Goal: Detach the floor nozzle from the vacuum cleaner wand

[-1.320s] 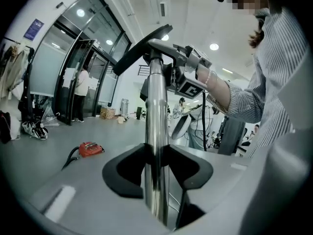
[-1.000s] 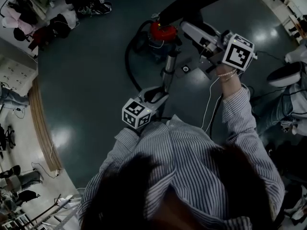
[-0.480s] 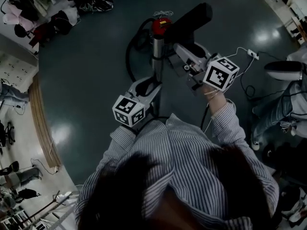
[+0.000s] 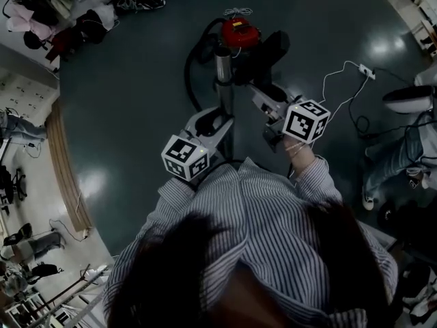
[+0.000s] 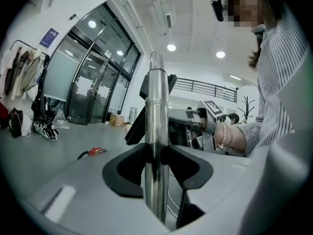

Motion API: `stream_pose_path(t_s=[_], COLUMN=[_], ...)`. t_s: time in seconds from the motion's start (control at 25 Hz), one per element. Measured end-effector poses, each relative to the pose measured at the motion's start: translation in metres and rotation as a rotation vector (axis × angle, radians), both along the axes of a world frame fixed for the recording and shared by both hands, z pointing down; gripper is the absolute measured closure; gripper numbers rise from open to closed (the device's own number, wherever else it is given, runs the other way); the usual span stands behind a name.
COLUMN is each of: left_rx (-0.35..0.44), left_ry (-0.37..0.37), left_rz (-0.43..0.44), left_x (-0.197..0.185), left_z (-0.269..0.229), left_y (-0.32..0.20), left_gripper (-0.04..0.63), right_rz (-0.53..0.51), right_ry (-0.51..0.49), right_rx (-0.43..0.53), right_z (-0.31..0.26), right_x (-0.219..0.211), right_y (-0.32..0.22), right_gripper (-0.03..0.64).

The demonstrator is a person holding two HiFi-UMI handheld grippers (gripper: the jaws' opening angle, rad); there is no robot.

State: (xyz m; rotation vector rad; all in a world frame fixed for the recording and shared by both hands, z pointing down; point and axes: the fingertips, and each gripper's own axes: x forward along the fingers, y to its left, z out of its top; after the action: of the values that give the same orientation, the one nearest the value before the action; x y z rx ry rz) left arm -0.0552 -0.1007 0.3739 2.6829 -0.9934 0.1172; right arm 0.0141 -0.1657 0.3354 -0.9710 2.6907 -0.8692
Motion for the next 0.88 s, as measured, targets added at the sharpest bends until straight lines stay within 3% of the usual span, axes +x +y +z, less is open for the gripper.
stream_pose_path(t_s=[0.2, 0.88], left_rx=[-0.023, -0.028], left_ry=[-0.035, -0.026], left_rz=[0.007, -0.042], left_x=[-0.004, -0.011], left_z=[0.01, 0.011], left_y=[0.005, 0.009], left_gripper=[0.437, 0.437], right_rz=[-0.018, -0.025], right_ry=[0.025, 0.06], right_rx=[-0.038, -0.035], right_z=[0.017, 0.023], right_x=[-0.01, -0.006], right_y=[0.016, 0.034], right_gripper=[0.439, 0.44])
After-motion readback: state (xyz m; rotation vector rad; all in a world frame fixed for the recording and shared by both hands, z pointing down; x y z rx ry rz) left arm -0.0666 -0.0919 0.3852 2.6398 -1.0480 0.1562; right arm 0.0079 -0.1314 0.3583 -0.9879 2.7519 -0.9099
